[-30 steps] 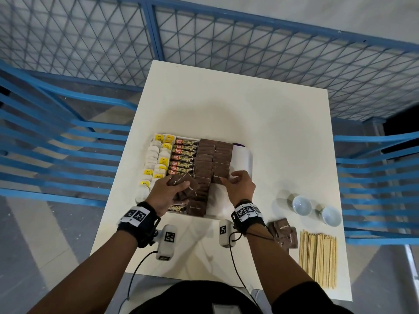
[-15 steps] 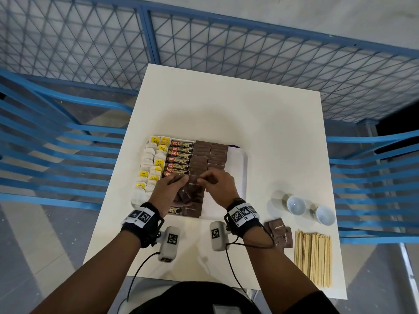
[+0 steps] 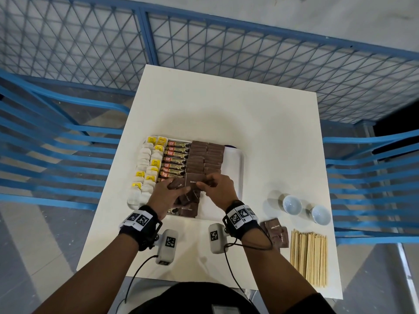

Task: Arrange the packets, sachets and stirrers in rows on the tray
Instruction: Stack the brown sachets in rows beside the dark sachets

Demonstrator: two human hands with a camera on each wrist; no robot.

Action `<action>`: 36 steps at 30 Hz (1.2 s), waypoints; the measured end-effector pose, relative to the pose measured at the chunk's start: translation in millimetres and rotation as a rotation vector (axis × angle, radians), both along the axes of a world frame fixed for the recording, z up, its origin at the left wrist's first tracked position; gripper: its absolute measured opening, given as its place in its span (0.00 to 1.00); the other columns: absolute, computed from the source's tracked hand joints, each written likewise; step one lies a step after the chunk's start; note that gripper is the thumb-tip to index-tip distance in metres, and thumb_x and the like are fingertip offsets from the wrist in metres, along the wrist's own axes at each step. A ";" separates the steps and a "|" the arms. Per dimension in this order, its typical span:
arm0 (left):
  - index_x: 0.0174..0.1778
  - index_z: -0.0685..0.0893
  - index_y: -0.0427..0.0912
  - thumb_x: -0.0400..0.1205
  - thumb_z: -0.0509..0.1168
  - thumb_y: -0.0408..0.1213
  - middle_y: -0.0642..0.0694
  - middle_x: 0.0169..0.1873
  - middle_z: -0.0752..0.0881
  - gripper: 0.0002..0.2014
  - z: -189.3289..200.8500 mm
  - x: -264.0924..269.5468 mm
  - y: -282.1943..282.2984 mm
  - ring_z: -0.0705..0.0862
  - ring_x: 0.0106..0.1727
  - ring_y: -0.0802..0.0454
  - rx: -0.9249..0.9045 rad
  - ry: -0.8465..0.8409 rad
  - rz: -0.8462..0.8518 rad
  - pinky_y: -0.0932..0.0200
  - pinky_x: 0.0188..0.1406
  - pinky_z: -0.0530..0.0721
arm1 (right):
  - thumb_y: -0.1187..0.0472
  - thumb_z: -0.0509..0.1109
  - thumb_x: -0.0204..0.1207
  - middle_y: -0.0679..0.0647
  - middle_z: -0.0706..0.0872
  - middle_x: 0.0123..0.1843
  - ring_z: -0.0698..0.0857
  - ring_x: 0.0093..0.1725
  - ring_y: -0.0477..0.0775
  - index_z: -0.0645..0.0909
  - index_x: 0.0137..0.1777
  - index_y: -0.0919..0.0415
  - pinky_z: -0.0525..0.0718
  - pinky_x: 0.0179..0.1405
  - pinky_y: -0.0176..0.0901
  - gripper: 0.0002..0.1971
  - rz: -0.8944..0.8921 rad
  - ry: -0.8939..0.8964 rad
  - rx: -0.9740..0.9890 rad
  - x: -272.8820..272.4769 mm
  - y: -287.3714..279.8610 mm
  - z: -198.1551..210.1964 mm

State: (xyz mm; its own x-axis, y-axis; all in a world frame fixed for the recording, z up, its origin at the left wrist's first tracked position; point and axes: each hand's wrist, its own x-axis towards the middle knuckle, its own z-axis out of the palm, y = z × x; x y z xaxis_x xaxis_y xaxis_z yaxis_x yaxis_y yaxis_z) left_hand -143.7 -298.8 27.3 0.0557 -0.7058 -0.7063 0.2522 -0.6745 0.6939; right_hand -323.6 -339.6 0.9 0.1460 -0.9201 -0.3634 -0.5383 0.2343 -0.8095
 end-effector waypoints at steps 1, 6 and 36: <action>0.62 0.85 0.34 0.79 0.74 0.23 0.35 0.54 0.91 0.16 -0.1 -0.7 -0.1 0.93 0.47 0.41 0.001 -0.002 -0.003 0.42 0.37 0.92 | 0.50 0.81 0.72 0.46 0.90 0.41 0.90 0.43 0.50 0.88 0.45 0.50 0.90 0.50 0.55 0.07 0.000 0.004 0.012 0.4 0.7 0.4; 0.62 0.86 0.33 0.81 0.70 0.22 0.31 0.57 0.89 0.14 -4.6 1.1 -1.2 0.90 0.55 0.35 0.031 0.018 -0.003 0.44 0.38 0.92 | 0.52 0.80 0.74 0.46 0.91 0.40 0.90 0.41 0.53 0.84 0.40 0.45 0.89 0.49 0.54 0.07 -0.150 0.015 0.011 -9.8 -1.3 -6.4; 0.59 0.84 0.28 0.79 0.71 0.20 0.37 0.45 0.91 0.13 -15.7 23.4 -8.1 0.93 0.42 0.42 -0.002 0.100 0.074 0.30 0.55 0.89 | 0.49 0.79 0.74 0.45 0.89 0.40 0.86 0.40 0.43 0.84 0.50 0.51 0.80 0.42 0.34 0.10 -0.399 0.159 0.019 -17.6 5.0 -18.6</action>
State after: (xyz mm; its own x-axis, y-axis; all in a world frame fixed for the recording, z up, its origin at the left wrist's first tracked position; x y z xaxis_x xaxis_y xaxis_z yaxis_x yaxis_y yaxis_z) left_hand -120.4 -307.0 11.7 0.0367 -0.7039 -0.7094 0.3695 -0.6500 0.6641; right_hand -341.3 -334.6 -17.7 -0.2791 -0.8862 -0.3699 -0.5201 0.4633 -0.7175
